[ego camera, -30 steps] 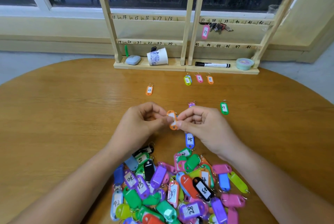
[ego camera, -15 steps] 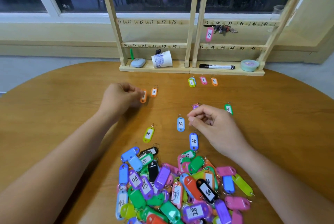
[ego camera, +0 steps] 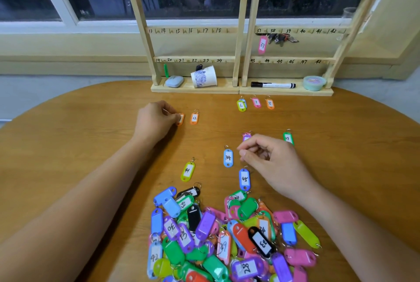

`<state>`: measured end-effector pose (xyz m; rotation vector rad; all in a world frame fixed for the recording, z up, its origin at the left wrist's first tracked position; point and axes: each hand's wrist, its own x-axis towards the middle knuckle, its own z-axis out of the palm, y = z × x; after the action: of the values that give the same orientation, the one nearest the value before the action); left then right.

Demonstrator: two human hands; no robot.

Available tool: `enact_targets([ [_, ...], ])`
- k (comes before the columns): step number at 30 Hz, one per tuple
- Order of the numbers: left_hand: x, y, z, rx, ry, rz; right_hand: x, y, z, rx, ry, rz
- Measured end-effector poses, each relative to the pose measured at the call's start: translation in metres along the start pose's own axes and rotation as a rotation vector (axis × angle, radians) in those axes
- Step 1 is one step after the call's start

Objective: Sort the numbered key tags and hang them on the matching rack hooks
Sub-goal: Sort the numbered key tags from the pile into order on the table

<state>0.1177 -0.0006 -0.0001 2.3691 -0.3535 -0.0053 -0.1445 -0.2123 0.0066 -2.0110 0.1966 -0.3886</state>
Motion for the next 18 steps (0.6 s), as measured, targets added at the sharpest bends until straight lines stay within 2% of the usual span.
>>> enact_targets([
  [10, -0.012, -0.001, -0.005, -0.031, 0.029, 0.033, -0.004, -0.008, -0.005, -0.023, -0.030, -0.021],
  [13, -0.035, -0.001, -0.012, -0.042, -0.041, 0.072, -0.005, -0.009, -0.006, -0.047, -0.040, -0.033],
  [18, -0.089, -0.009, -0.018, -0.023, -0.182, 0.259, -0.006, -0.010, -0.007, -0.101, -0.060, -0.047],
])
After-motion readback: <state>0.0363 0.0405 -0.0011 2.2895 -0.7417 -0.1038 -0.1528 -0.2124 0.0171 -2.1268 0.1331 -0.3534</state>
